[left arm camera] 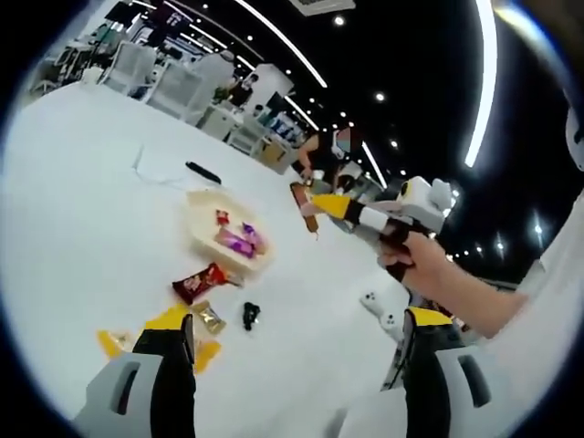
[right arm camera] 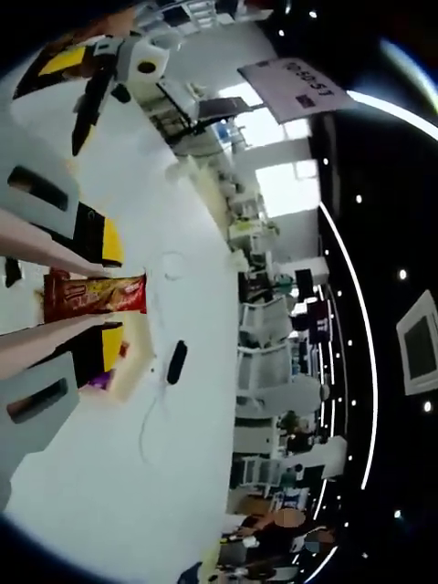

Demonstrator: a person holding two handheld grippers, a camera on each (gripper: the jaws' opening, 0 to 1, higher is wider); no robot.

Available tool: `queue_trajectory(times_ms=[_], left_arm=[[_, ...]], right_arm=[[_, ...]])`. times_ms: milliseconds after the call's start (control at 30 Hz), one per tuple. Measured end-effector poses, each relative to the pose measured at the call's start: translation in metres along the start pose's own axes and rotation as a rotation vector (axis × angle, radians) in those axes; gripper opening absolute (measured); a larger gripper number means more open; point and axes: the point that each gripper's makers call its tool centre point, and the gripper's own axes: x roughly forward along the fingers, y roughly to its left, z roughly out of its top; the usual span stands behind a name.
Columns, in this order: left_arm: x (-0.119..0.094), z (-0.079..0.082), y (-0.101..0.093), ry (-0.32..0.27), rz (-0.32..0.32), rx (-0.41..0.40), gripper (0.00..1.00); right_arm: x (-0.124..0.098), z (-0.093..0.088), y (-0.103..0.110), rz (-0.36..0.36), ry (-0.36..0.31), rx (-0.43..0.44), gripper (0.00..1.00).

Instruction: Place the target food into the container with the food tongs after gripping and lifting it, then release it inside without dropping or visibly crushing the food.

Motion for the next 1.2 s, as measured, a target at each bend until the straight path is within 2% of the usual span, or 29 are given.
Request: queue_trajectory(times_ms=[133,267,600,1200], left_arm=[[0.002,0.002,0.004,-0.003,0.003,-0.01,0.96],[0.004,0.003,0.004,-0.005,-0.003,-0.016,0.95],[0.005,0.0,0.005,0.041,-0.003,0.018,0.96],[0.004,0.008,0.011,0.027,0.014,0.016,0.96]], right_arm=[[0.004,0.004,0.002,0.002,-0.003,-0.032,0.23],[0.01,0.002,-0.002,0.001,0.0,-0.019,0.23],[0.022,-0.002,-0.004,0.008,0.02,-0.023,0.23],[0.026,0.006,-0.01,0.0,-0.008,-0.007,0.24]])
